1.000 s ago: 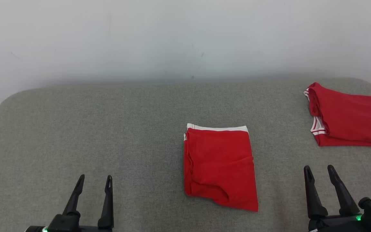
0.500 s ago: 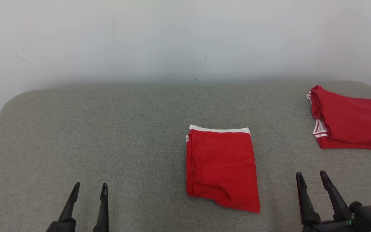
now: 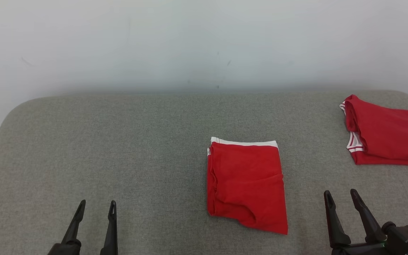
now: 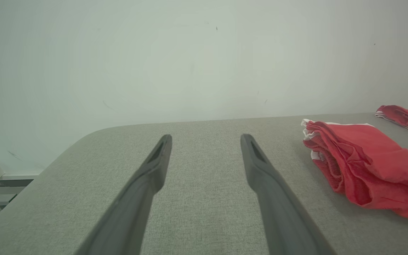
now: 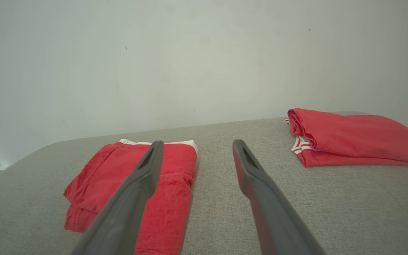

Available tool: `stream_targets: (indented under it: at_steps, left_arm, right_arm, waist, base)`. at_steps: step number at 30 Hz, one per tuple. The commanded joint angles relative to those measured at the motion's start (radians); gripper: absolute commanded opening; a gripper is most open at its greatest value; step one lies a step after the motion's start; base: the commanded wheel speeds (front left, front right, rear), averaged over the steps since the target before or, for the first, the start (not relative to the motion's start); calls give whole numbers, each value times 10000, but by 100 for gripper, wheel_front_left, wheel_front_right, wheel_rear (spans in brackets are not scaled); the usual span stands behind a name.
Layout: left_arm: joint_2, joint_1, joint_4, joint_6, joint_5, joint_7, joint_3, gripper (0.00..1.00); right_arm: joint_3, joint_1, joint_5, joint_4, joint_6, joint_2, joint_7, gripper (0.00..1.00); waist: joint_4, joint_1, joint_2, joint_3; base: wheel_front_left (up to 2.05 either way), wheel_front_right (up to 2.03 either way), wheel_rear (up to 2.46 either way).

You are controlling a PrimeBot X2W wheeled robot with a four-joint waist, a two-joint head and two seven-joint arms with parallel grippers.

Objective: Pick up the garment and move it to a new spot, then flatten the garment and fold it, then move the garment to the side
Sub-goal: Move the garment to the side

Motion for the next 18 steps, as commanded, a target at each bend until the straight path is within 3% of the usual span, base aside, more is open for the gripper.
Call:
stream_targets:
  at_steps: [1,18]
  left_arm:
    - [32,98,-30,-18,-72,-28,-7,100]
    - [-59,-89,-55,-38,95,-28,-146,100]
  right_arm:
    - [-6,91,-2,23,-30,19,29,100]
    - [116,-1120,-100,981,-30,-88,412,100]
  waist:
    - [4,-1,0,-1]
    - [351,-1,0,245]
  base:
    - [0,0,0]
    - [0,0,0]
